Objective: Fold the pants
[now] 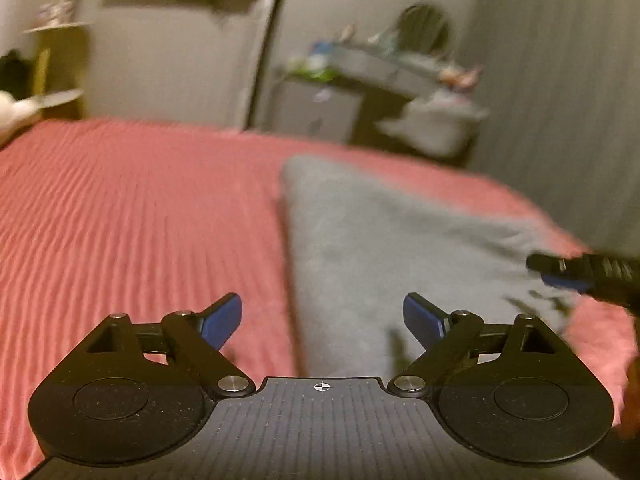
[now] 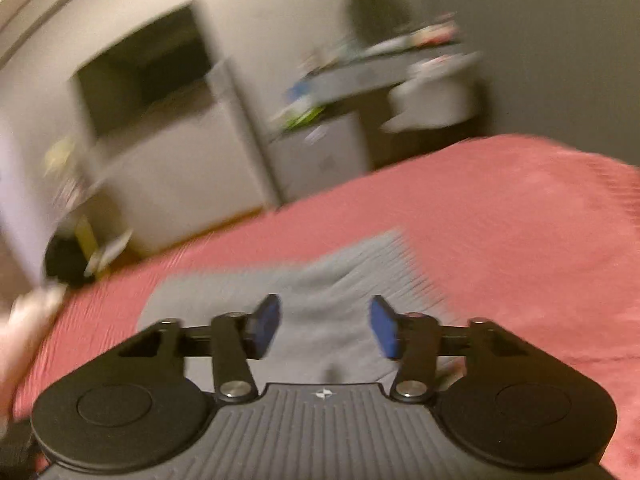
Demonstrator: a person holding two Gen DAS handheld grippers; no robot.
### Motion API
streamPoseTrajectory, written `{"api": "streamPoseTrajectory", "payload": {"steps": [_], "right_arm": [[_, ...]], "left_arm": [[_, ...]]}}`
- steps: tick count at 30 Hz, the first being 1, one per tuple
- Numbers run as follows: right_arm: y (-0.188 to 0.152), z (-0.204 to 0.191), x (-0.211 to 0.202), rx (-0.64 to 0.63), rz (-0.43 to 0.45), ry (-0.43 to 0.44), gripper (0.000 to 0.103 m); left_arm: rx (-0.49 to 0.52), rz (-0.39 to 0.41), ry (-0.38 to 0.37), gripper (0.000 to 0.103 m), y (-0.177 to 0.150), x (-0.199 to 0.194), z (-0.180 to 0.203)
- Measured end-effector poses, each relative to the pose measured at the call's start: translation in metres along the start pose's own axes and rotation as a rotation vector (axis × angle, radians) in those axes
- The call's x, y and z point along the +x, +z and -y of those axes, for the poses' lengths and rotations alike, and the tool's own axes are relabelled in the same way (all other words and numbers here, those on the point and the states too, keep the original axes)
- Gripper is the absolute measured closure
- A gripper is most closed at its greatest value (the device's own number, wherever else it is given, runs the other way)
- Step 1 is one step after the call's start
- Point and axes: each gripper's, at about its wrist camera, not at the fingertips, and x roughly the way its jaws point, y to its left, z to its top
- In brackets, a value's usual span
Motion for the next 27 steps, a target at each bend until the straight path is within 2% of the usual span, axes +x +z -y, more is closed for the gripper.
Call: {"api": "streamPoseTrajectory", "payload": {"steps": [1, 3, 7, 9, 12, 15, 17, 19, 20, 23, 25, 27], "right_arm": [[-0.011, -0.01, 0.013, -0.055, -0.056, 0.01, 0.063], [-0.032, -0.023, 0.035, -0.172, -0.185, -0.062, 0.064], [-0.027, -0.021, 0.038, -0.148, -0.231, -0.066, 0.067], [-0.016, -0.02, 0.032, -0.121, -0.205, -0.069, 0.068], [-0.001, -0.029, 0.027, -0.086, -0.117, -0.07, 0.066], [0.021, -0.037, 0.045, -0.099, -0.082, -0.094, 0.065], [0.026, -0.037, 0.064, -0.116, -0.099, -0.11, 0.061], [0.019, -0.03, 0.091, -0.187, -0.162, -0.172, 0.059], [0.009, -0.025, 0.104, -0.24, -0.194, -0.167, 0.06], [-0.006, -0.029, 0.096, -0.36, -0.123, -0.153, 0.06], [-0.002, -0.037, 0.084, -0.325, -0.106, -0.159, 0.06], [0.002, -0.048, 0.072, -0.277, -0.041, -0.085, 0.06]], "left_arm": [[0.037, -0.051, 0.024, 0.014, -0.004, 0.01, 0.003], [0.115, -0.122, 0.061, 0.014, -0.012, 0.025, 0.005], [0.06, -0.14, 0.043, 0.011, -0.009, 0.028, -0.004], [0.048, -0.118, 0.041, 0.011, -0.013, 0.02, -0.005], [0.084, -0.106, 0.052, 0.011, -0.016, 0.017, -0.002], [0.107, -0.101, 0.061, 0.01, -0.016, 0.015, 0.0], [0.11, -0.102, 0.057, 0.009, -0.017, 0.013, -0.001], [0.102, -0.104, 0.05, 0.008, -0.016, 0.013, -0.002], [0.094, -0.101, 0.04, 0.008, -0.015, 0.011, -0.004], [0.039, -0.071, 0.046, 0.008, -0.01, 0.006, -0.015], [-0.007, -0.06, 0.06, 0.008, -0.008, 0.006, -0.022], [-0.058, -0.068, 0.06, 0.008, -0.007, 0.009, -0.03]]}}
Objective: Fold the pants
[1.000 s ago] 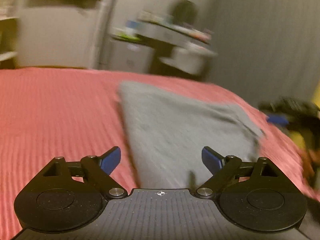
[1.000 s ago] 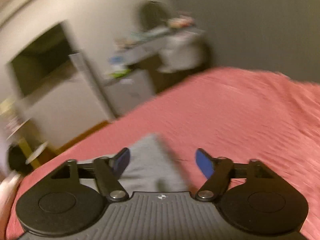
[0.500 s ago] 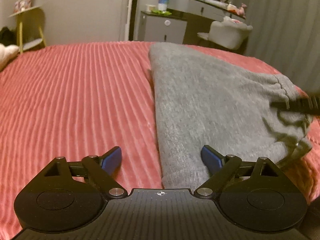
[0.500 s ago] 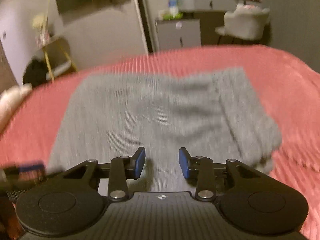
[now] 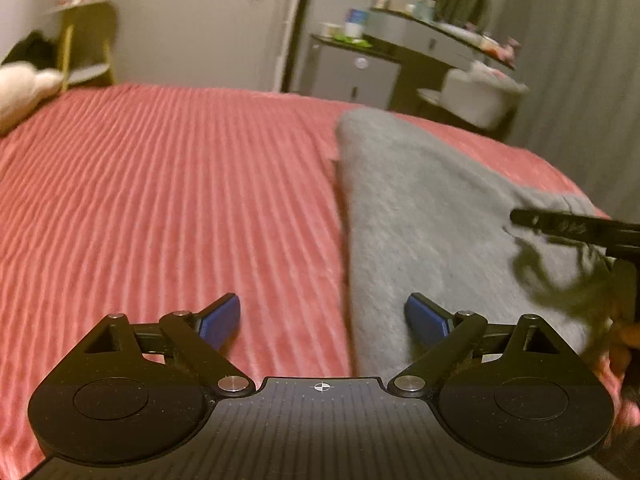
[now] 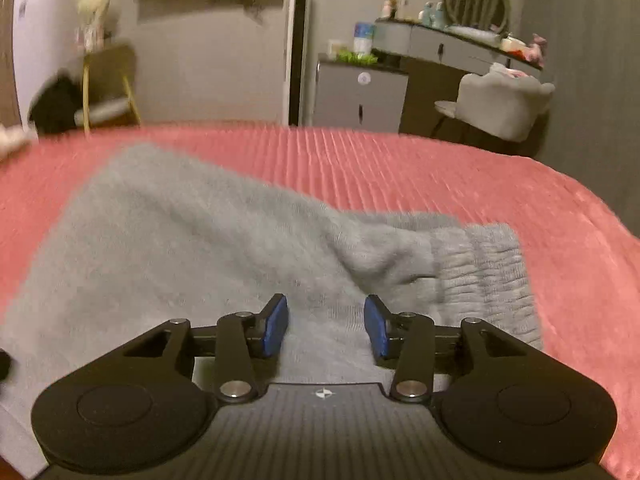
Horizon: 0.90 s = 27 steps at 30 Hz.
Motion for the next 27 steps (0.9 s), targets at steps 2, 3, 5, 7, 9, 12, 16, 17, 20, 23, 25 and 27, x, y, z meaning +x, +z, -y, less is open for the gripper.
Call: {"api": "streamPoseTrajectory", "payload": {"steps": [2, 3, 5, 7, 9, 12, 16, 17, 20, 23, 25, 27], "right_arm": [[0.009, -0.018, -0.001, -0.022, 0.046, 0.036, 0.058], [0.015, -0.029, 0.002, -0.044, 0.053, 0.045, 0.058], [0.022, -0.046, 0.013, -0.068, 0.062, 0.066, 0.055], [0.024, -0.058, 0.034, -0.075, 0.035, 0.095, 0.046], [0.016, -0.068, 0.058, -0.099, -0.05, 0.116, 0.04], [0.011, -0.074, 0.061, -0.113, -0.051, 0.104, 0.039], [0.024, -0.07, 0.035, -0.016, 0.039, 0.144, 0.04], [0.024, -0.076, 0.032, -0.025, 0.055, 0.16, 0.032], [0.007, -0.098, 0.052, -0.149, -0.049, 0.123, 0.016], [0.006, -0.097, 0.054, -0.144, -0.08, 0.13, 0.015], [0.014, -0.09, 0.041, -0.128, -0.113, 0.134, 0.015], [0.015, -0.076, 0.019, -0.147, -0.075, 0.084, 0.015]], "left_arm": [[-0.026, -0.008, -0.012, 0.008, 0.001, 0.0, -0.004], [-0.021, -0.009, -0.013, 0.008, 0.001, 0.0, -0.004], [0.023, 0.01, 0.004, 0.008, 0.003, -0.003, -0.004], [0.06, 0.046, 0.038, 0.008, 0.004, -0.007, -0.003], [0.061, 0.063, 0.082, 0.01, 0.005, -0.008, -0.005], [0.017, 0.054, 0.146, 0.011, 0.007, -0.005, -0.017], [-0.14, 0.052, 0.126, 0.011, 0.01, -0.007, -0.038], [-0.169, 0.05, 0.114, 0.011, 0.01, -0.008, -0.042], [-0.213, 0.042, 0.114, 0.011, 0.007, -0.007, -0.052], [-0.208, 0.035, 0.122, 0.011, 0.006, -0.005, -0.056], [-0.203, 0.031, 0.11, 0.01, 0.006, -0.004, -0.057], [-0.196, 0.031, 0.099, 0.01, 0.007, -0.003, -0.057]]}}
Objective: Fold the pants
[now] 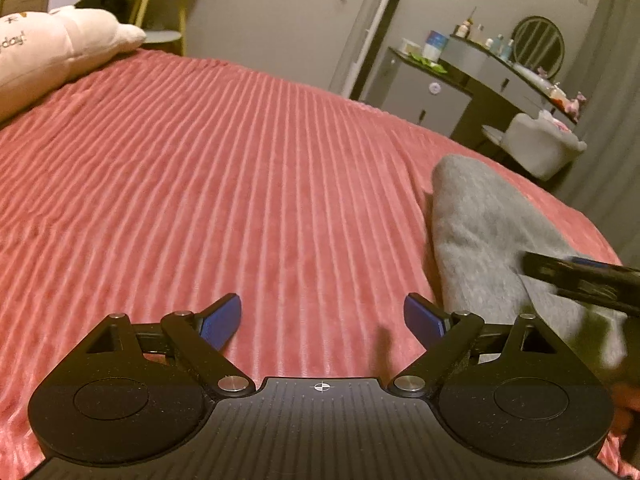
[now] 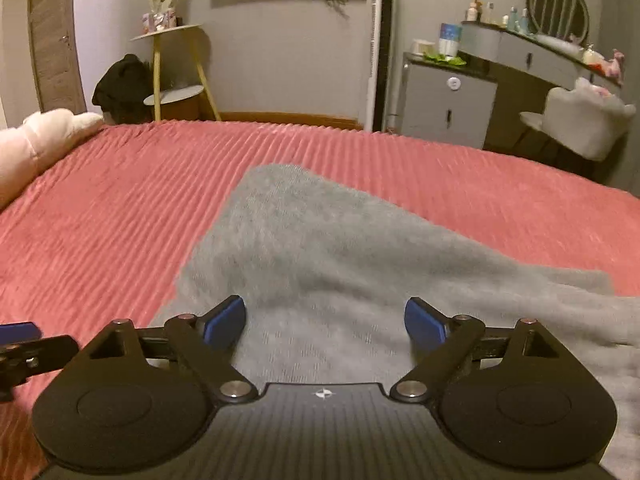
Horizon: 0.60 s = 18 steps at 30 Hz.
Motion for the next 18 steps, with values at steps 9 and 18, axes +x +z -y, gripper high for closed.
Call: {"api": "streamPoseTrajectory", "payload": {"steps": [9, 18], "right_arm": [[-0.08, 0.118, -0.072, 0.072, -0.049, -0.208, 0.004], [-0.121, 0.223, -0.051, 0.709, -0.148, 0.278, 0.004]], "left_arm": [[0.116, 0.018, -0.206, 0.006, -0.007, -0.01, 0.025], [0.205, -0.151, -0.395, 0.005, -0.009, 0.013, 0.058]]}}
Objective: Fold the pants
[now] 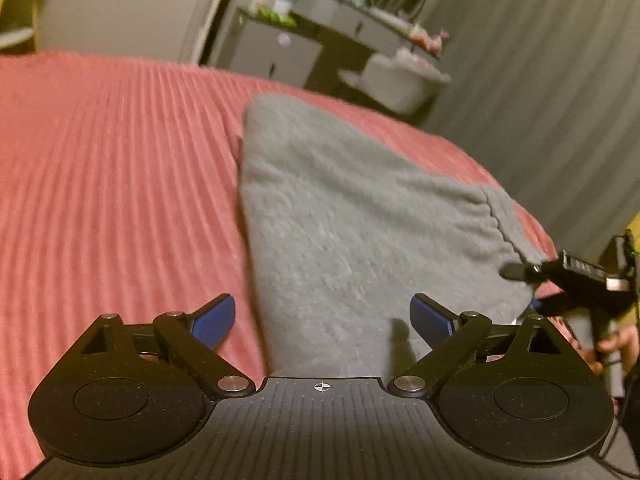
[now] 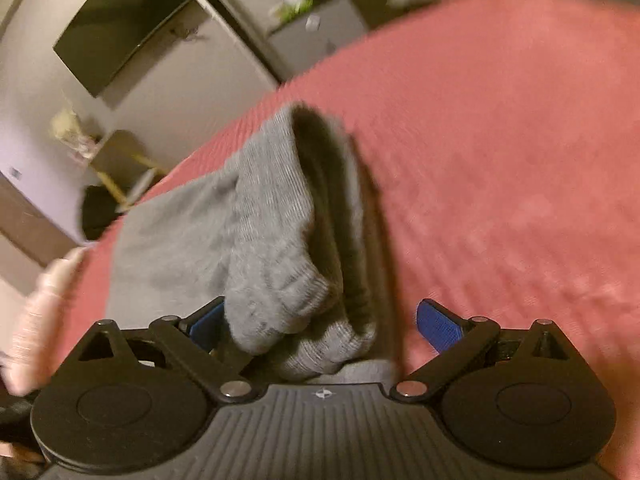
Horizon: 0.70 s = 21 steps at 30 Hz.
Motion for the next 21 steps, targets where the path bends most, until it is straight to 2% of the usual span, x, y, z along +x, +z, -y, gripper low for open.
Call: {"api": "streamPoseTrajectory", "payload": {"steps": [2, 4, 6, 7, 10, 12, 14, 15, 16, 17, 18, 19, 21], "right_arm": [[0.008, 0.002, 0.009, -0.005, -0.009, 0.03, 0.004], [0.019, 0.003, 0.017, -0.035, -0.022, 0.046, 0.004], [0.027, 0.001, 0.024, -0.036, -0.034, 0.08, 0.004], [0.028, 0.0, 0.027, -0.036, -0.036, 0.11, 0.013], [0.034, 0.003, 0.033, -0.051, -0.068, 0.144, 0.02], [0.039, 0.012, 0.034, -0.027, -0.09, 0.193, 0.017], [0.042, 0.021, 0.036, 0.036, -0.093, 0.247, 0.004], [0.043, 0.019, 0.039, 0.059, -0.083, 0.241, 0.004], [0.045, 0.016, 0.041, 0.062, -0.08, 0.219, 0.004], [0.045, 0.01, 0.04, 0.05, -0.074, 0.183, 0.008], [0.044, -0.002, 0.037, 0.003, -0.052, 0.125, 0.015], [0.042, -0.011, 0.034, -0.043, -0.039, 0.08, 0.03], [0.042, -0.021, 0.027, -0.062, -0.018, 0.043, 0.038]], "left_arm": [[-0.048, -0.025, -0.012, 0.006, 0.011, 0.013, -0.005], [-0.143, -0.061, -0.059, 0.012, 0.024, 0.03, -0.015], [-0.235, -0.112, -0.106, 0.012, 0.031, 0.049, -0.023], [-0.258, -0.145, -0.115, 0.009, 0.034, 0.06, -0.023], [-0.224, -0.183, -0.117, 0.008, 0.041, 0.084, -0.018], [-0.214, -0.194, -0.107, 0.008, 0.045, 0.091, -0.013], [-0.229, -0.2, -0.085, 0.01, 0.05, 0.096, -0.012], [-0.233, -0.189, -0.063, 0.022, 0.051, 0.095, -0.011], [-0.205, -0.165, -0.012, 0.054, 0.053, 0.093, -0.009], [-0.182, -0.159, 0.017, 0.057, 0.053, 0.09, -0.007], [-0.186, -0.152, 0.014, 0.061, 0.053, 0.087, -0.007], [-0.182, -0.14, 0.021, 0.065, 0.052, 0.084, -0.004], [-0.136, -0.111, 0.039, 0.069, 0.056, 0.076, 0.008]]}}
